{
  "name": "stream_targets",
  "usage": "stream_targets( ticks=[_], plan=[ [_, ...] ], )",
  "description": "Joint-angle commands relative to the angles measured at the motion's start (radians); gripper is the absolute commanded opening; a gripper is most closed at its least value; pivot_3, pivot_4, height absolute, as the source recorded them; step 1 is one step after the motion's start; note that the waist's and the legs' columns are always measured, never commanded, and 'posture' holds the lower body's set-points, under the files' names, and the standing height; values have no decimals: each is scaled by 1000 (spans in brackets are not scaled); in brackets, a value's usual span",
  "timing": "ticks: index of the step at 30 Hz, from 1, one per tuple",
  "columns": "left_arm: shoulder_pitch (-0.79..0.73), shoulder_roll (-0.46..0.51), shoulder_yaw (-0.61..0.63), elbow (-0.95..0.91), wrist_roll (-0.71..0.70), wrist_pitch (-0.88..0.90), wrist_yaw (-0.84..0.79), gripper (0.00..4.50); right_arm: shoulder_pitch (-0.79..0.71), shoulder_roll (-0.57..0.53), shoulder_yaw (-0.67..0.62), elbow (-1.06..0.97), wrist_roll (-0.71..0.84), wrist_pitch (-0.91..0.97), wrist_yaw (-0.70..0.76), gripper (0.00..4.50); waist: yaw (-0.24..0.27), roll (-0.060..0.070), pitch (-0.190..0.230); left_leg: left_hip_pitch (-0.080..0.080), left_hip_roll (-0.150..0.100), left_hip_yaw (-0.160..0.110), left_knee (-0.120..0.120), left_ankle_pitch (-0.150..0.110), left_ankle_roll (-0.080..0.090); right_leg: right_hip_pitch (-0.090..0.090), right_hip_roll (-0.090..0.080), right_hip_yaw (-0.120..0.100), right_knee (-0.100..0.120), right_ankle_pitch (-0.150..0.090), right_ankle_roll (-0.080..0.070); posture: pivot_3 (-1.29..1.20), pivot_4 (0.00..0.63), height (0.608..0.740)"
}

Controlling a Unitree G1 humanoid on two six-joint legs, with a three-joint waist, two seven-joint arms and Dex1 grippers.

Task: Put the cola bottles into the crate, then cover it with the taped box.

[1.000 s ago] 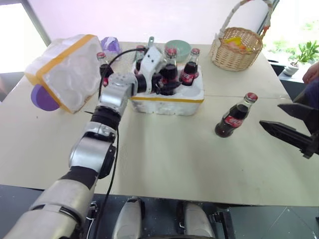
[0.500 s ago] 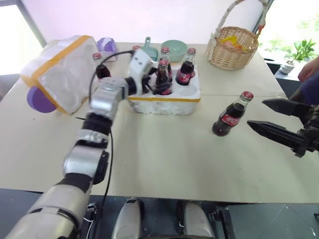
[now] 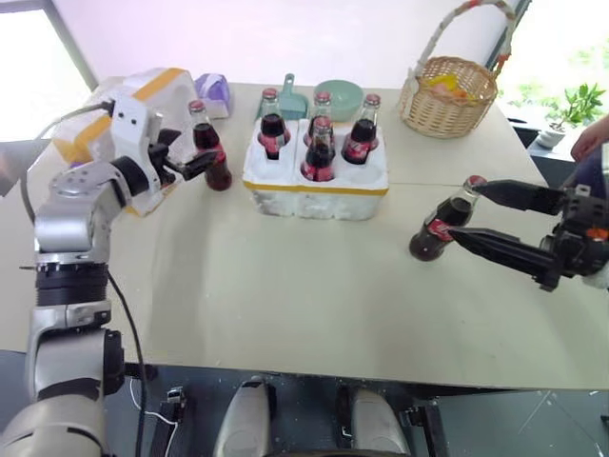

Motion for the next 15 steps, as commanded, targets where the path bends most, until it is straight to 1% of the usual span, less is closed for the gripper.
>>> stream_targets(
  ticks=[1, 6, 9, 15],
  plan=[
    [-72, -33, -26, 66, 40, -76, 56, 4442, -25, -17, -7, 8, -1, -18, -6, 4500, 1, 0, 0, -1, 0, 0, 0, 0, 0, -1, 0, 0, 0, 0, 0, 0, 150, 740],
    [-115, -80, -45, 148, 74, -113, 111, 4442, -38, -10, -5, 8, 10, -16, -19, 4500, -9, 0, 0, -2, 0, 0, 0, 0, 0, -2, 0, 0, 1, 2, 3, 0, 150, 740],
    [-153, -102, -61, 241, 105, -153, 139, 4442, -44, 2, 11, 6, 8, -24, -34, 4500, -6, 0, 0, -1, 0, 0, 0, 0, 0, -2, 0, 0, 2, 2, 3, 0, 150, 740],
    [-192, -93, -51, 336, 121, -201, 172, 4442, -33, 17, -3, 7, 6, -22, -57, 4500, -5, -1, 0, -1, 0, 1, 0, 0, 0, -2, 0, 0, 2, 2, 3, 0, 150, 740]
  ],
)
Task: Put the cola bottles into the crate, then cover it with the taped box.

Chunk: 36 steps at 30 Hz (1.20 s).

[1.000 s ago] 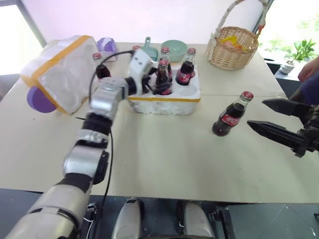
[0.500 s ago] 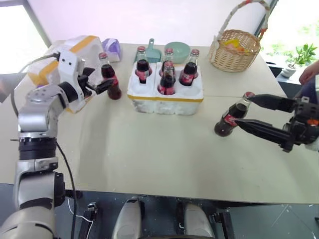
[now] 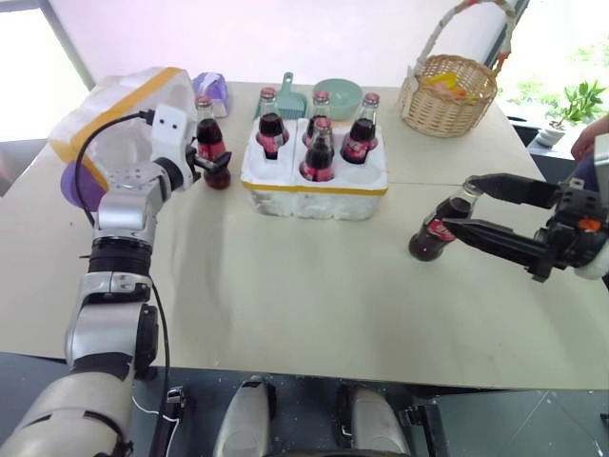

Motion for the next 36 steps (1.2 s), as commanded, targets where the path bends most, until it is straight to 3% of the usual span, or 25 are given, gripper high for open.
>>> stream_targets(
  ticks=[1, 8, 21, 24, 26, 36],
  plan=[
    [-41, 20, 23, 0, 1, -41, 15, 4442, 6, 12, -37, -4, 3, -19, -11, 4500, 0, 0, 0, 0, 0, 0, 0, 0, 0, 0, 0, 0, 0, 0, 0, 0, 150, 740],
    [-59, 7, 9, 75, 13, -83, 20, 4442, 15, 20, -46, -4, 9, -21, -24, 4500, 1, 0, 0, 0, 0, 0, 0, 0, 0, 0, 0, 0, 0, 0, 0, 0, 150, 740],
    [-199, -73, -21, 414, 80, -248, 43, 4442, -6, 21, -30, 1, 18, -24, -44, 4500, 0, 0, 0, 0, 0, 0, 0, 0, 0, 0, 0, 0, 0, 0, 0, 0, 150, 740],
    [-201, -60, -4, 435, 70, -255, 41, 3617, 4, 27, -45, 0, 21, -22, -53, 4500, 0, 0, 0, 0, 0, 0, 0, 0, 0, 0, 0, 0, 0, 0, 0, 0, 150, 740],
    [-200, -51, 2, 442, 68, -259, 46, 2796, 6, 30, -48, 2, 19, -22, -57, 4500, 0, 0, 0, 0, 0, 0, 0, 0, 0, 0, 0, 0, 0, 0, 0, 0, 150, 740],
    [-210, -9, 31, 445, 52, -259, 32, 2792, 16, 38, -50, 6, 12, -22, -67, 4500, -12, 0, 0, 0, 0, 0, 0, 0, 0, 0, 0, 0, 0, 0, 0, 0, 150, 740]
  ],
)
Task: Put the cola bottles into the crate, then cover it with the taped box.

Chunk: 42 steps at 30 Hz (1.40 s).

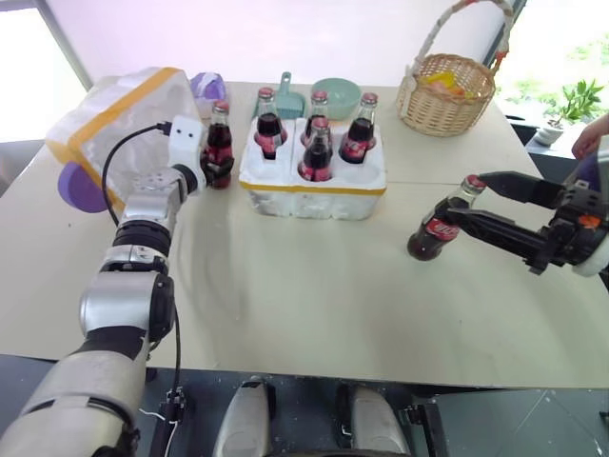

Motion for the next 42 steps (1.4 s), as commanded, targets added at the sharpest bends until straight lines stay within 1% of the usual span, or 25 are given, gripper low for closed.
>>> stream_targets(
  ticks=[1, 4, 10, 13, 16, 19, 22, 29, 33, 39, 42],
  plan=[
    [-45, 57, 46, -24, -31, -10, -29, 2792, 1, 0, -45, -4, 7, -20, 2, 4500, -6, 0, 0, 0, 0, 0, 0, 0, 0, 0, 0, 0, 0, 0, 0, 0, 150, 740],
    [-66, 99, 91, -63, -95, 32, -138, 2792, 6, -5, -55, -2, 15, -15, 1, 4500, -16, -1, 1, -3, 0, 0, 0, 0, 0, -3, 0, 0, 0, 0, 0, 0, 150, 740],
    [-86, 170, 136, -251, -259, 277, -475, 2792, 47, 8, -79, -18, 12, -13, 2, 4500, -11, -3, 2, -14, 0, 0, 1, 0, 0, -13, 0, 0, 2, 1, 1, 0, 150, 740],
    [-82, 173, 139, -371, -328, 391, -546, 2792, 67, 18, -87, -31, 18, -17, -7, 4500, -10, -4, 2, -15, -1, 0, 2, 0, 0, -13, -1, -1, 1, 1, 1, 0, 150, 740],
    [-86, 150, 141, -456, -367, 467, -540, 2792, 84, 31, -95, -47, 23, -20, -21, 4500, -10, -4, 2, -15, -1, 0, 3, 0, 0, -12, -1, -1, 1, 1, 2, 0, 150, 740],
    [-90, 132, 138, -489, -371, 485, -514, 2792, 106, 43, -107, -63, 27, -22, -36, 4500, -14, -4, 2, -13, -1, -1, 3, 0, 0, -11, -1, 0, 2, 2, 2, 0, 150, 740],
    [-74, 120, 120, -524, -373, 491, -524, 2792, 127, 49, -124, -74, 36, -23, -49, 4500, -20, -4, 2, -12, 0, -1, 3, 0, 0, -11, -1, 0, 3, 2, 2, 0, 150, 740],
    [-14, 77, 36, -536, -308, 441, -502, 2792, 163, 59, -146, -91, 48, -30, -80, 4500, -13, -4, 2, -13, -1, -1, 3, 0, 0, -12, -1, 0, 3, 2, 2, 0, 150, 740],
    [15, 74, 2, -555, -282, 419, -511, 2792, 186, 67, -147, -97, 44, -39, -91, 4500, -13, -4, 2, -13, -1, -1, 3, 0, 0, -12, -1, 0, 3, 2, 2, 0, 150, 740],
    [49, 6, -55, -555, -221, 353, -459, 2792, 184, 72, -124, -90, 36, -59, -105, 4500, -11, -4, 2, -13, -1, -1, 4, 0, 0, -12, -1, 0, 3, 2, 2, 0, 150, 740],
    [58, -25, -84, -521, -170, 302, -413, 2792, 173, 67, -110, -88, 34, -66, -108, 4500, -9, -4, 2, -13, -1, -1, 4, 0, 0, -11, -1, 0, 3, 2, 2, 0, 150, 740]
  ],
)
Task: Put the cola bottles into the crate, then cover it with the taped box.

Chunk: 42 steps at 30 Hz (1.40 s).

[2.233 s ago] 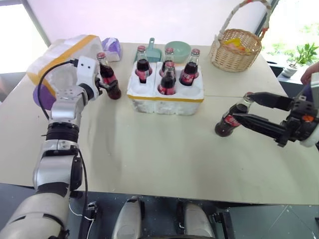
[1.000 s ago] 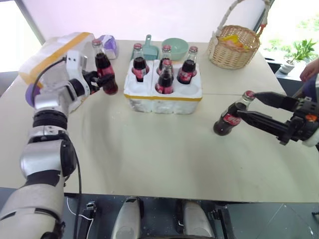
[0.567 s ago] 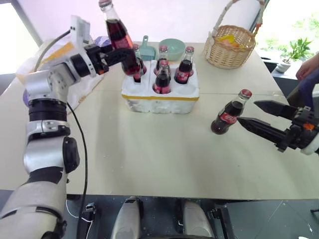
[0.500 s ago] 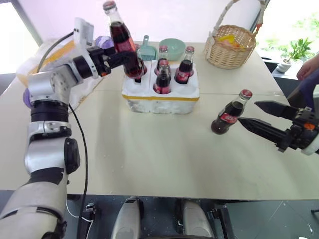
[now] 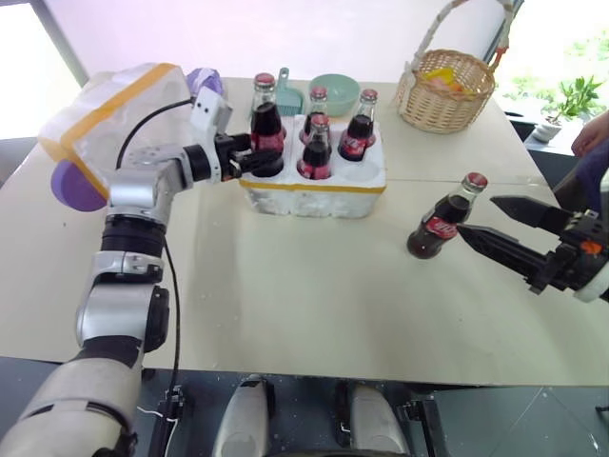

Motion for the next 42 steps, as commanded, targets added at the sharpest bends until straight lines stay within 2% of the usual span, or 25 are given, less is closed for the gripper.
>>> stream_targets(
  ticks=[1, 3, 6, 7, 15, 18, 21, 24, 27, 31, 36, 42],
  plan=[
    [-2, -30, -22, -5, 40, -86, 47, 2792, -21, -4, -5, -9, -2, -35, -6, 4500, 3, 0, 0, 0, 0, 0, 0, 0, 0, 0, 0, 0, 0, 0, 0, 0, 150, 740],
    [9, -36, -24, 11, 56, -99, 62, 2792, -25, -4, 3, -8, -5, -40, -10, 4500, 4, 0, 0, 0, 0, 0, 0, 0, 0, 1, 0, 0, 0, 0, 0, 0, 150, 740],
    [17, -38, -18, 22, 62, -105, 73, 4278, -26, 2, 14, -10, -11, -47, -19, 4500, 5, 0, 0, 0, 0, 0, 1, 0, 0, 1, 0, 0, 0, 0, 0, 0, 150, 740],
    [20, -38, -15, 20, 59, -104, 74, 4489, -25, 4, 17, -13, -13, -50, -22, 4500, 4, 0, 0, 0, 0, 0, 1, 0, 0, 1, 0, 0, 0, 0, 0, 0, 150, 740],
    [21, 10, 55, -46, -28, -24, 21, 4489, 38, 33, -14, -49, -33, -60, -36, 4500, -2, 0, 0, 1, 0, 0, 0, 0, 0, 1, 0, 0, 1, 0, 0, 0, 150, 740],
    [13, 68, 105, -91, -102, 55, -38, 4489, 101, 67, -73, -75, -36, -66, -40, 4500, -4, 0, 0, 1, 0, 0, 0, 0, 0, 1, 0, 0, 1, 0, 0, 0, 150, 740],
    [16, 182, 166, -166, -206, 136, -175, 4489, 228, 147, -151, -138, -51, -82, -35, 4500, -5, 0, 0, 1, 0, 0, 0, 0, 0, 1, 0, 0, 1, 0, 0, 0, 150, 740],
    [64, 270, 157, -317, -309, 232, -323, 4489, 323, 211, -157, -193, -102, -118, -40, 4500, -4, 1, -1, 1, 1, 0, -1, 0, 0, 1, 0, 0, 1, 0, 0, 0, 150, 740],
    [149, 323, 115, -488, -385, 300, -430, 4489, 354, 255, -104, -223, -162, -156, -65, 4500, -2, 3, -2, 5, 0, 0, 0, 0, 0, 5, 0, 1, 0, 0, 0, 0, 150, 740],
    [305, 348, 12, -694, -352, 214, -497, 4489, 327, 309, 39, -230, -252, -198, -124, 4500, -3, 3, -2, 15, 1, 0, -1, 0, 0, 16, 0, 2, -5, -3, -5, 0, 150, 740],
    [364, 290, -73, -721, -273, 114, -426, 4489, 236, 351, 175, -170, -339, -237, -173, 4500, -2, 3, -2, 15, 0, 2, -1, 0, 0, 14, 0, 4, -4, -3, -7, 0, 150, 740],
    [362, 223, -79, -731, -281, 107, -360, 4489, 125, 359, 257, -55, -408, -253, -182, 4500, -3, 3, -2, 15, 0, 3, -2, 0, 0, 13, 0, 5, -4, -3, -6, 0, 150, 740]
  ],
)
